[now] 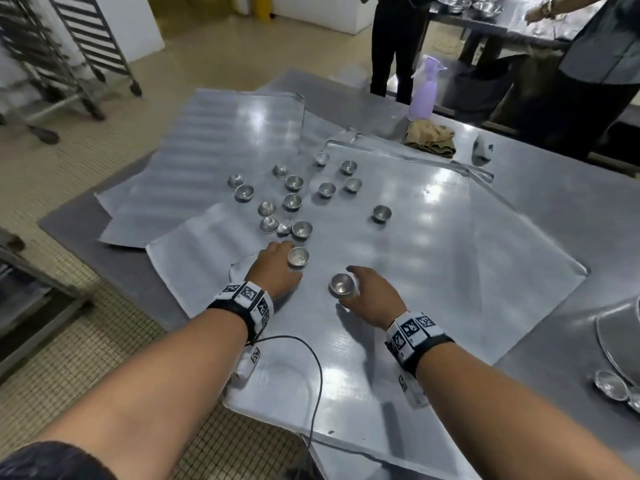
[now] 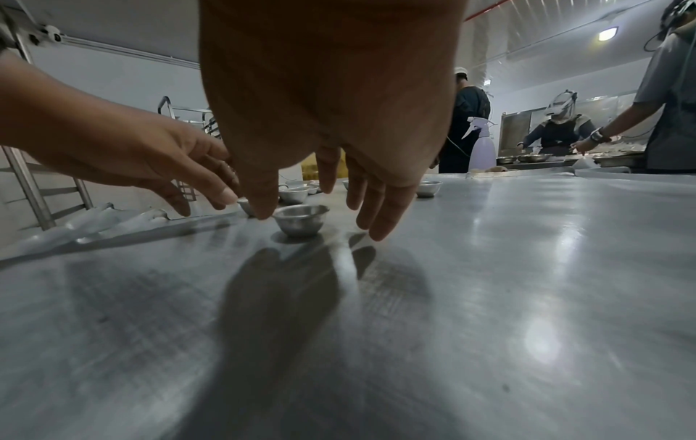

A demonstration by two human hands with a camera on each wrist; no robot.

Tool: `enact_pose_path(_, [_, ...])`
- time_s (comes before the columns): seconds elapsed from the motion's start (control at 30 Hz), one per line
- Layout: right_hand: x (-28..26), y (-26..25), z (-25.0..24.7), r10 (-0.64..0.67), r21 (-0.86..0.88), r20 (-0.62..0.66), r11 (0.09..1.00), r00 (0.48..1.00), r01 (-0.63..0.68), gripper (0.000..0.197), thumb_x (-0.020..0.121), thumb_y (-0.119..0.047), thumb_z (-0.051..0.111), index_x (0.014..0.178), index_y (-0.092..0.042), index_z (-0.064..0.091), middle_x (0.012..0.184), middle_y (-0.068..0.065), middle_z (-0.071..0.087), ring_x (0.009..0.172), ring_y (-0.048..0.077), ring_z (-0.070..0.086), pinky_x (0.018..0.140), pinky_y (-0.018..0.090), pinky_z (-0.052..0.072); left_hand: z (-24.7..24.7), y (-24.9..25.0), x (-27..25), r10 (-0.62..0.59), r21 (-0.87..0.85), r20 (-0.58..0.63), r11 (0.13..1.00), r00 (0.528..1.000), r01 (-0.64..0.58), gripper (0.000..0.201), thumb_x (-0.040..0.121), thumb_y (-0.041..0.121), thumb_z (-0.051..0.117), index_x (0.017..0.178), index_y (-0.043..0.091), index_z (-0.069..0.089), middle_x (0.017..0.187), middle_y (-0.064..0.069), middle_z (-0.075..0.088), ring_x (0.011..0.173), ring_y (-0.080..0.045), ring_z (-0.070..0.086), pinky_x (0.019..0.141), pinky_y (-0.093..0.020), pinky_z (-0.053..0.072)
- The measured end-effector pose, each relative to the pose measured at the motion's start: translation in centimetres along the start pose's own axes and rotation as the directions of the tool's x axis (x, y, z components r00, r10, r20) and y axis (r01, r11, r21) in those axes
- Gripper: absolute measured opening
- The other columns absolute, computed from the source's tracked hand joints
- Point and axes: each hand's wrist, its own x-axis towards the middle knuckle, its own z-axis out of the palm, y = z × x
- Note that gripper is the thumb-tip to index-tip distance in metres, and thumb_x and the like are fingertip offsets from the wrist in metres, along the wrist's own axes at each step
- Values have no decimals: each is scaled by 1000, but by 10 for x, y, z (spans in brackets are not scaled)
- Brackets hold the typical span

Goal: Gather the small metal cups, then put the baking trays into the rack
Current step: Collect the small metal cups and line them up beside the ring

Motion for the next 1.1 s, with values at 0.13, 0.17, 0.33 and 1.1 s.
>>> enact_pose_path(0.13, [7,-4,4,4,-5,-1,1000,1000,-4,75,83,-41,73,148,-25,40,151,2,45,134,23,46,109,39,41,1,1,9,31,-27,-14,999,999,-31,57,79,26,65,134,24,50,135,-13,52,119,-37,52,102,-45,45])
enact_pose_path(0.17, [8,-6,6,5,-9,-10,1000,1000,-6,75,81,-40,72,148,-26,41,150,0,45,133,23,46,109,39,41,2,1,10,40,-39,-21,998,999,-41,57,78,28,64,134,26,51,135,-12,53,119,-37,52,101,-45,46])
enact_pose_path(0.33, [10,-8,10,-7,-37,-46,999,999,6,69,81,-33,72,145,-27,46,145,-1,51,129,24,48,104,35,42,7,2,16,72,-2,-2,997,997,-72,58,82,25,66,137,19,52,140,-7,54,121,-38,49,101,-41,43])
enact_pose_path(1.1, [-83,93,-57,127,8,-149,992,981,-127,53,82,-40,75,127,-20,57,120,3,59,108,23,57,86,33,46,79,132,-40,293,9,159,954,943,-298,59,83,36,75,135,20,55,127,-4,53,118,-24,53,98,-31,43])
